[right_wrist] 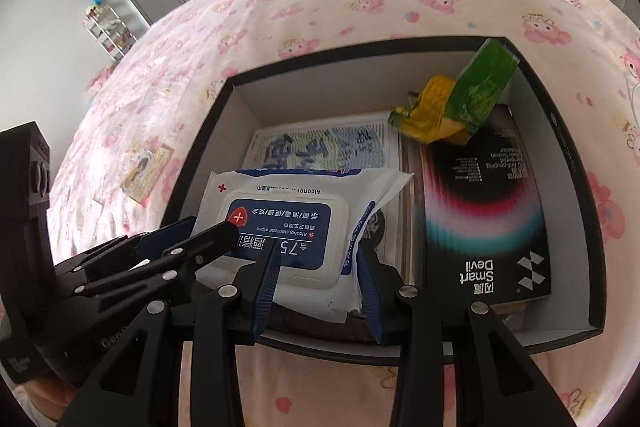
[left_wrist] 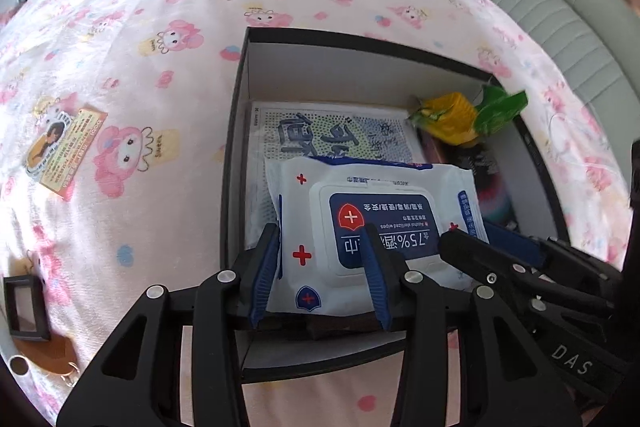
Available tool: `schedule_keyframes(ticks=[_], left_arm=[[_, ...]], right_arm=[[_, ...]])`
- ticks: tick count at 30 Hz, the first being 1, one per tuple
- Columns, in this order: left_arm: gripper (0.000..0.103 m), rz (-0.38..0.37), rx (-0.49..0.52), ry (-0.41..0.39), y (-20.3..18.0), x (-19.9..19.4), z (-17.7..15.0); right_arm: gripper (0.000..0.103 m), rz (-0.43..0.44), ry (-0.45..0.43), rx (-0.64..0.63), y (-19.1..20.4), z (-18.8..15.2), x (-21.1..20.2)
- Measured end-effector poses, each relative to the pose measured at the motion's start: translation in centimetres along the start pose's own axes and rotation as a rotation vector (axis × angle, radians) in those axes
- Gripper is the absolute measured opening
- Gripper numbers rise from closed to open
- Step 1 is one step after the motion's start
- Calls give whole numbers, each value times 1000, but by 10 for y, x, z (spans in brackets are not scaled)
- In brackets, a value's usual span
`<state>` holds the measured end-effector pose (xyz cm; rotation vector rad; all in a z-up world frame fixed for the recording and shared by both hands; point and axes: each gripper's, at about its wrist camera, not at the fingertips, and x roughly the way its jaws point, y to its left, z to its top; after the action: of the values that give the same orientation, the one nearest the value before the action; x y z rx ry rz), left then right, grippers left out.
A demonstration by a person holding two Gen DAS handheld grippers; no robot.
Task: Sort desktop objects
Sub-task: 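Lower the wet-wipes pack into the box and open the left gripper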
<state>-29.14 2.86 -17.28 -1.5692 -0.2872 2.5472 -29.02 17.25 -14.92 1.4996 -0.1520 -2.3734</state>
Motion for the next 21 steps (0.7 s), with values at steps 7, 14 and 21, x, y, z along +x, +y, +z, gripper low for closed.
schedule_keyframes(ticks=[7,14,21], left_arm=[[42,55,21,-13,-4,-6,0],[36,-1,33,1,-11,-2,1],[34,81,79,50,-13,12,-5]], right_arm=[[35,-43,-11,9,-10,-1,-3],[34,-28,-54,-25,-7,3,-12],[34,-31,39,-19,-8,-5,12]])
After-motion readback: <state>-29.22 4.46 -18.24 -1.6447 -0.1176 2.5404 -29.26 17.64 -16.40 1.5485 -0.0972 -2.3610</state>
